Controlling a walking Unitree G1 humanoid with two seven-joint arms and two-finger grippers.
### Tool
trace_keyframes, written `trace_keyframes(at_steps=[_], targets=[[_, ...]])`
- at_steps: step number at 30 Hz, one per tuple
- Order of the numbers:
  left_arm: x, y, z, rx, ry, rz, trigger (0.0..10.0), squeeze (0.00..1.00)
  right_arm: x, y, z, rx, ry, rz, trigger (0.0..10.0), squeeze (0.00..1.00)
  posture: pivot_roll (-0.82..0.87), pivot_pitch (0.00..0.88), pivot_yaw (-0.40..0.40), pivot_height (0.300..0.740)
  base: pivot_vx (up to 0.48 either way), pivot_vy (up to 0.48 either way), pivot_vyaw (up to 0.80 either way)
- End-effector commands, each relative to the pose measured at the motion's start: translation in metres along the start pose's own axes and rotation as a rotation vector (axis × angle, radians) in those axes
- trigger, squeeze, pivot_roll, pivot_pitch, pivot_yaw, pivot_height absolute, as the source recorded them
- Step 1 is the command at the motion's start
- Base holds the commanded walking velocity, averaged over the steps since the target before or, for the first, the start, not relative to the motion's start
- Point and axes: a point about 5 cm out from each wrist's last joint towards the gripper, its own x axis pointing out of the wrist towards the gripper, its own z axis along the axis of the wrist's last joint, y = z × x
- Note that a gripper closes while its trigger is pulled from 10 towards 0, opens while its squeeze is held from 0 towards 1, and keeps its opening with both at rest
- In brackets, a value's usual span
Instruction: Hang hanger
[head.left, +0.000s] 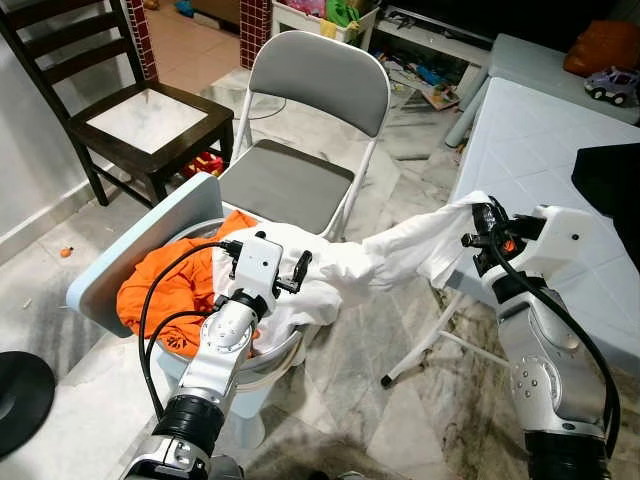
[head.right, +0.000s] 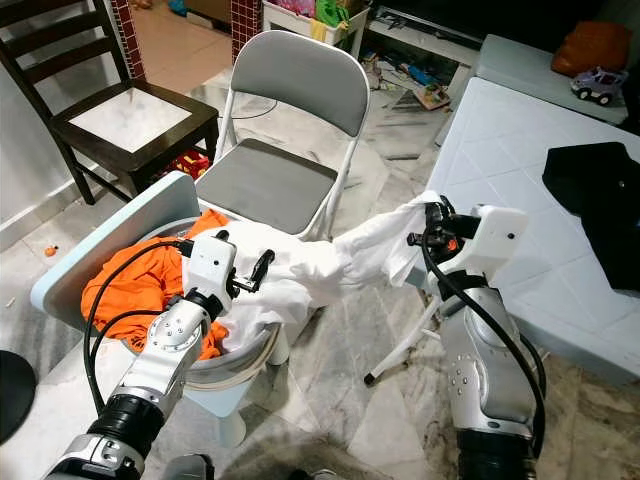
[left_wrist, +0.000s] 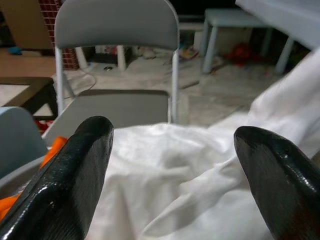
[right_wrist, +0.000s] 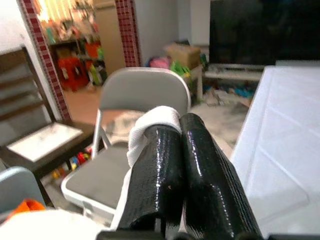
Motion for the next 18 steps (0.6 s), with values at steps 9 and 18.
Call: trace_keyframes(at_steps=[9,18], targets=[[-0.023,0.028,-0.059,0.092,0.321,0.114,10.0,0.00,0.002,-0.010,0.054,-0.011,-0.119,0.094,0.0,0.00,0.28,0.095,-0.174,0.740,0.000,0.000,0.00],[-0.021,0.021,-0.070,0.114,0.373,0.094,10.0,0.00,-0.009,0.002,0.056,-0.018,-0.054,0.245,0.0,0.00,0.25,0.093,-0.183,0.740,0.000,0.000,0.00]])
